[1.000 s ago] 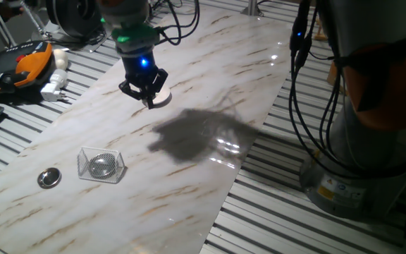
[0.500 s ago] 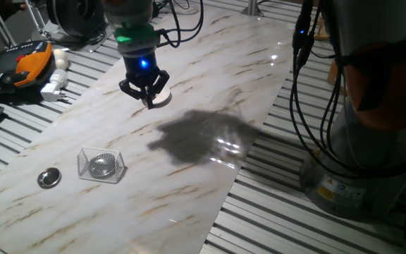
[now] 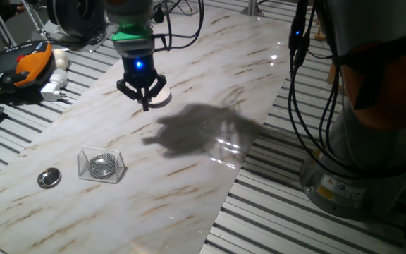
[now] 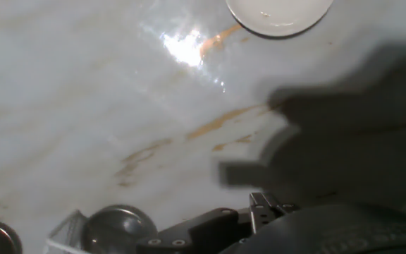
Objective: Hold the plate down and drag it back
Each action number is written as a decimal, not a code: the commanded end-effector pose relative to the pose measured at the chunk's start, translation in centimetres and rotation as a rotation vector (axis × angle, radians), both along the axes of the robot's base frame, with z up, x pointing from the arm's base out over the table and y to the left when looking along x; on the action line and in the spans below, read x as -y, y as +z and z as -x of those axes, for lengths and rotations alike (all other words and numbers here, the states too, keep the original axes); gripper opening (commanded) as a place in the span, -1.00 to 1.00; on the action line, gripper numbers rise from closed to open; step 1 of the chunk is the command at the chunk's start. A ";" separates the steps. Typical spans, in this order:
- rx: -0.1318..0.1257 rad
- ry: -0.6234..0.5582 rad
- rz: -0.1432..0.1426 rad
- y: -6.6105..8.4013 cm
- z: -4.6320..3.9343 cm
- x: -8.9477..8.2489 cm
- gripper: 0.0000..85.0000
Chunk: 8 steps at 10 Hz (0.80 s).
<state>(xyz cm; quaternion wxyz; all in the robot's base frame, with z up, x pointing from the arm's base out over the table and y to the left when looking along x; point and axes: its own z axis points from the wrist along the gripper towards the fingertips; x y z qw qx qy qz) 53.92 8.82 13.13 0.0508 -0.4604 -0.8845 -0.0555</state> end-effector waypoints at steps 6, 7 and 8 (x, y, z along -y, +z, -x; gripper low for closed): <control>-0.007 -0.225 0.016 -0.7 -2.05 -3.0 -1.00; -0.009 -0.229 0.025 -0.9 -2.29 -3.6 -1.00; -0.010 -0.226 0.026 -1.1 -2.47 -3.9 -1.00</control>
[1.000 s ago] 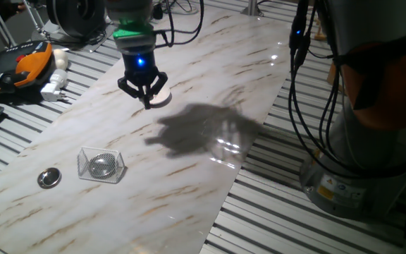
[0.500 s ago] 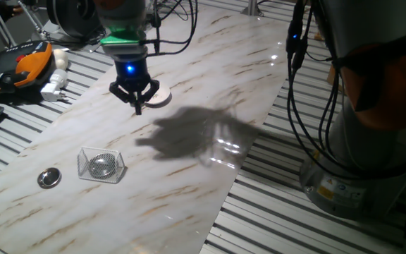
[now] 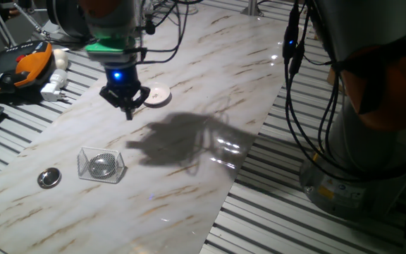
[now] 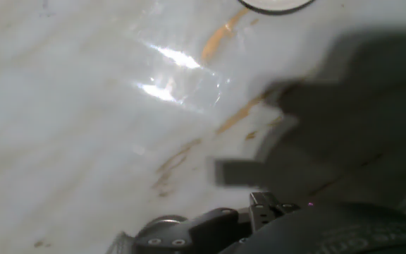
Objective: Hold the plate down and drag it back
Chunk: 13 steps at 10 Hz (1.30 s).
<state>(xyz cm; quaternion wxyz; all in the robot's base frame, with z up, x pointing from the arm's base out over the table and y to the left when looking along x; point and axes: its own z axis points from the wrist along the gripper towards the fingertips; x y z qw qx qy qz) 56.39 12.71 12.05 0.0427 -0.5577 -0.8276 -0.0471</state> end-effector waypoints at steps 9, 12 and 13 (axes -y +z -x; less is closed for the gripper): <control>-0.005 -0.025 -0.030 -2.6 -0.95 -2.0 -1.00; -0.008 -0.037 -0.008 -3.1 -1.29 -3.0 -1.00; -0.012 -0.038 -0.011 -3.2 -1.34 -3.2 -1.00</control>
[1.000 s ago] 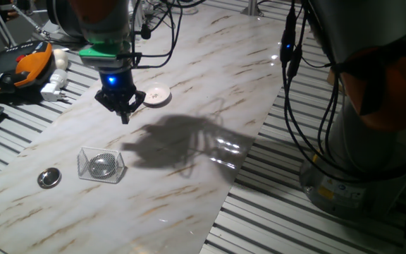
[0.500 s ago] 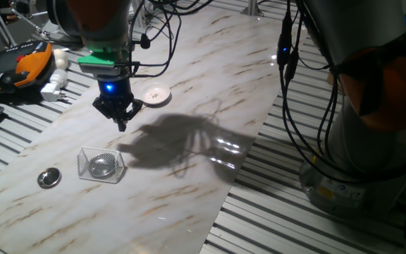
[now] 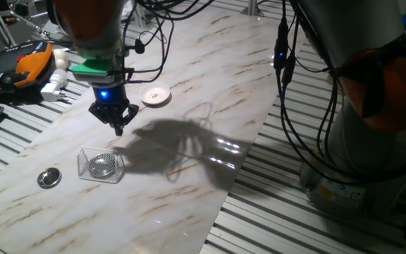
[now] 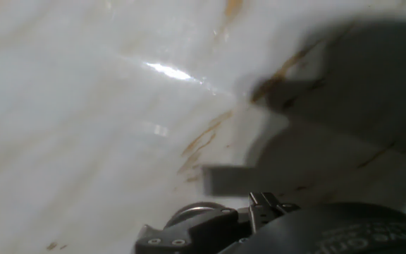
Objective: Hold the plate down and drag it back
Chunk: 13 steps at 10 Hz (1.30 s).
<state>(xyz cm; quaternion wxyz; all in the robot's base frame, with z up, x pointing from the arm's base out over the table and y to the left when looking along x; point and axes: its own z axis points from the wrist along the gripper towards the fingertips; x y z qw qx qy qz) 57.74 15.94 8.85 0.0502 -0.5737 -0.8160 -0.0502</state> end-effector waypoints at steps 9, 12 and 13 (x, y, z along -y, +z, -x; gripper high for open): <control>-0.010 0.103 0.014 -0.7 -0.22 -0.5 -1.00; -0.013 0.140 0.021 -0.7 -0.22 -0.5 -1.00; -0.018 0.138 0.022 -0.7 -0.22 -0.5 -1.00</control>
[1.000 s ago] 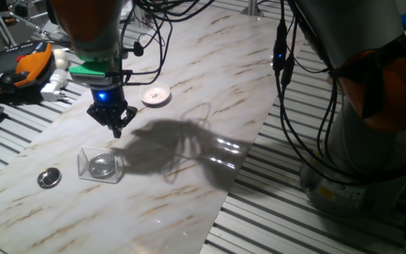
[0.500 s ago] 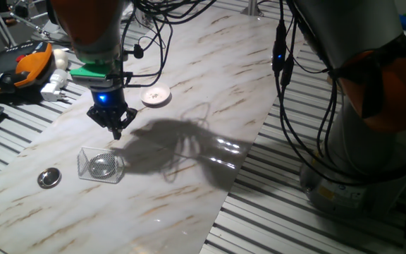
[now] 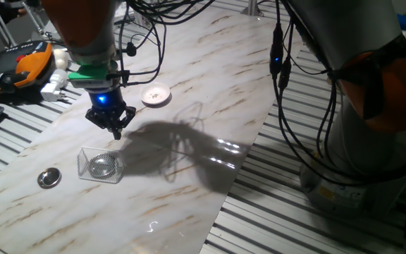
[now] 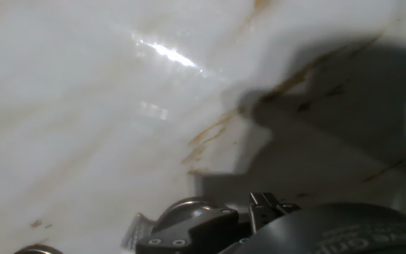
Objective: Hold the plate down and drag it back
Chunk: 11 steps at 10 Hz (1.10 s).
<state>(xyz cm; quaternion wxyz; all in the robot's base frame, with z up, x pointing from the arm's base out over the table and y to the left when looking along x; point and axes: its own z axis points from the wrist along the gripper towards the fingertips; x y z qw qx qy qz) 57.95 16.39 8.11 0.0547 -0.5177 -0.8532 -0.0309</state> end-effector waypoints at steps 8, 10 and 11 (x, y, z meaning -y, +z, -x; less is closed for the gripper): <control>0.000 -0.039 -0.001 0.1 -0.68 -0.1 -1.00; 0.001 -0.058 0.000 0.3 -1.15 -0.6 -1.00; -0.003 -0.068 -0.003 0.0 -1.59 -1.2 -1.00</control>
